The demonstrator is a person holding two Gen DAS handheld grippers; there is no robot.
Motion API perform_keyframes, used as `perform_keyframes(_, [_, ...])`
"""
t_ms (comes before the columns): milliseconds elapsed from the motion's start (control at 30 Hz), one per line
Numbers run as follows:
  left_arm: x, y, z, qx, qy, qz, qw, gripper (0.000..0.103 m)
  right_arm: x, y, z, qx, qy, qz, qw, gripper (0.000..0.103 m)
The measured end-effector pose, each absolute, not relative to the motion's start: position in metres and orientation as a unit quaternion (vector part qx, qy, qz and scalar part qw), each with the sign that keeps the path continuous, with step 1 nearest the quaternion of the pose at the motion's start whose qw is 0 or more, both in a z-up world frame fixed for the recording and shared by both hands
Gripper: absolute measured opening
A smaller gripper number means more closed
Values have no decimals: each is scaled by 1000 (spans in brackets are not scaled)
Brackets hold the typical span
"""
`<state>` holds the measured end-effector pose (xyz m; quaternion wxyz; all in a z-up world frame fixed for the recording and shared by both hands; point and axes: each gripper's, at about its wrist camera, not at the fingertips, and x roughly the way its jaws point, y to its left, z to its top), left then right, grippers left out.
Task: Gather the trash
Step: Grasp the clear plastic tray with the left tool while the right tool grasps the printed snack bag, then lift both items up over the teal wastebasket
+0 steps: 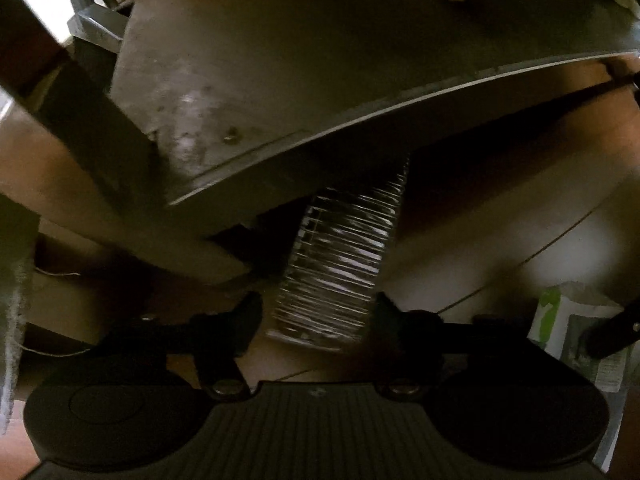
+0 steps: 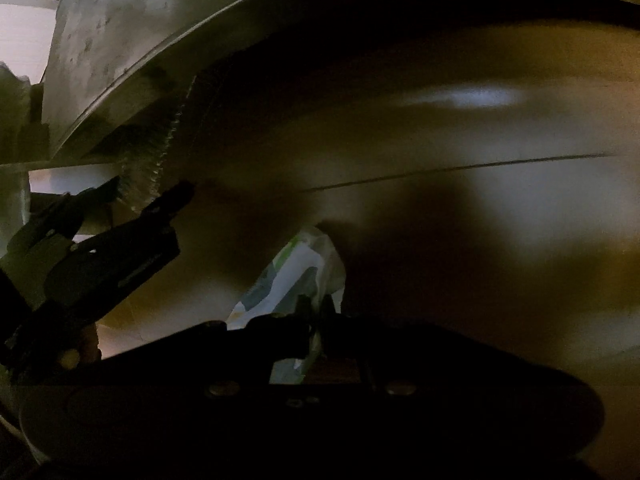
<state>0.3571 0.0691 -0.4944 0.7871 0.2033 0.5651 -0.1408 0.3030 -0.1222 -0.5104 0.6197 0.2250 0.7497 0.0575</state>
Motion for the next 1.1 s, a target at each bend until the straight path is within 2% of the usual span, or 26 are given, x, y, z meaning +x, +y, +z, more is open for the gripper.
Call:
perform_keyframes(67, [356,63,-496,208,568,-141,784,47,304,-119,-508,217,747,59,625,5])
perform_keyframes(533, [300,68,-457,192,603,-162,757,46,288,-150,-434,179,712,41,677,4])
perform_keyframes(833, [258,85,-373,224,605,-190,740,43,270,-158,-343,139,669,36,729,4])
perform_keyframes(1100, [219,92,-282,269,564,-191,757,42,243,-172,-257,113,619,42,776,4])
